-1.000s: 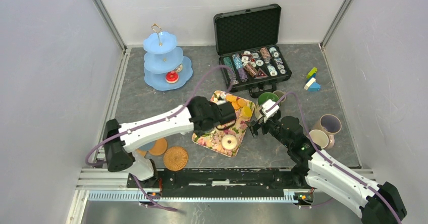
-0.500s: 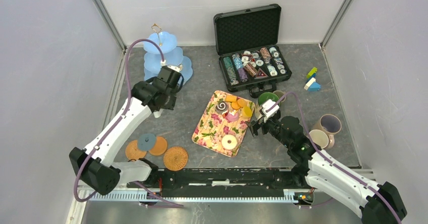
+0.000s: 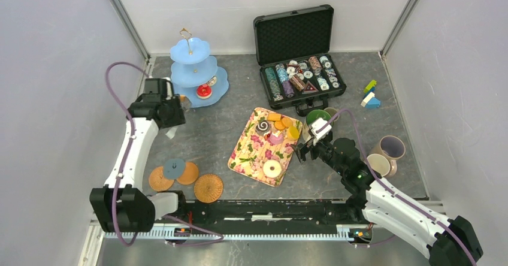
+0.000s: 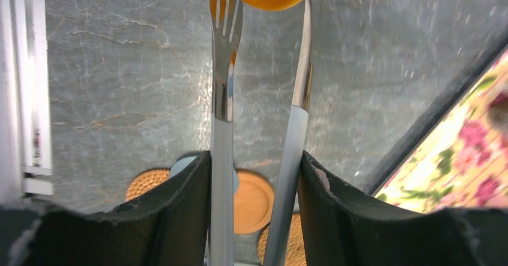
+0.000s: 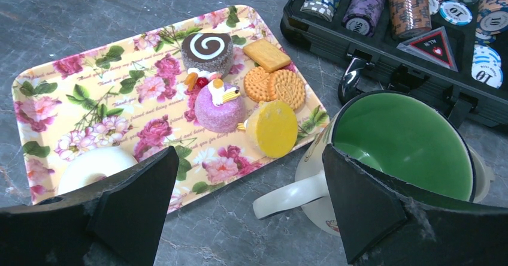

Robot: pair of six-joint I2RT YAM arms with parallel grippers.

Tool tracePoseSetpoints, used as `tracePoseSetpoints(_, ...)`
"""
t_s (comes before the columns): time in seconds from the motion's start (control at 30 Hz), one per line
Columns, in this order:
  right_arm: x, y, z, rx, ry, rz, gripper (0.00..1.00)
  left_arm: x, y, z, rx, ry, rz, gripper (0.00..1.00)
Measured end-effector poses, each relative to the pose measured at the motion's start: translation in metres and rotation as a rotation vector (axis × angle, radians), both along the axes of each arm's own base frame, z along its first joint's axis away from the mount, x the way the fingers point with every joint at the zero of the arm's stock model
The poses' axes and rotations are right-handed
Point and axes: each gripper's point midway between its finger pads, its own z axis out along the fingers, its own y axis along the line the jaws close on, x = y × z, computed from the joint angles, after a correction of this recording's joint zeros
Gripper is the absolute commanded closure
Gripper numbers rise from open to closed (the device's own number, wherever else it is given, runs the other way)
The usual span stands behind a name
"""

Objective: Serve the afternoon tea
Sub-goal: Place the desert on the desert table.

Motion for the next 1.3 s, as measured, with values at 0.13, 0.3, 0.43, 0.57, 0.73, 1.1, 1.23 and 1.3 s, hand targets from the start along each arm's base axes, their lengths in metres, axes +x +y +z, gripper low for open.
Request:
tracePoseSetpoints(0.13,-0.002,0.004,0.001,0.014,0.003,0.020,0.02,0.017,0.030,-0.001,-0.115,-0.082,0.159,0.60)
tracePoseSetpoints(0.3,-0.004,0.006,0.003,0.023,0.004,0.035,0.02,0.065,0.056,-0.016,-0.329,-0.206,0.339,0.60)
tracePoseSetpoints(0.43,-0.004,0.007,0.005,0.029,0.000,0.037,0.02,0.084,0.061,-0.027,-0.395,-0.220,0.377,0.61)
tracePoseSetpoints(0.57,-0.004,0.007,0.004,0.028,0.000,0.037,0.02,0.105,0.067,-0.044,-0.473,-0.225,0.424,0.60)
tracePoseSetpoints(0.73,-0.004,0.007,0.001,0.022,0.009,0.037,0.02,0.123,0.071,-0.054,-0.520,-0.223,0.430,0.61)
tracePoseSetpoints(1.1,-0.003,0.008,-0.003,0.013,0.021,0.036,0.02,0.138,0.063,-0.056,-0.588,-0.235,0.391,0.62)
tracePoseSetpoints(1.23,-0.003,0.008,-0.004,0.012,0.022,0.036,0.02,0.139,0.065,-0.053,-0.578,-0.245,0.398,0.61)
tracePoseSetpoints(1.3,-0.003,0.008,-0.004,0.012,0.022,0.036,0.02,0.138,0.067,-0.049,-0.566,-0.256,0.405,0.61)
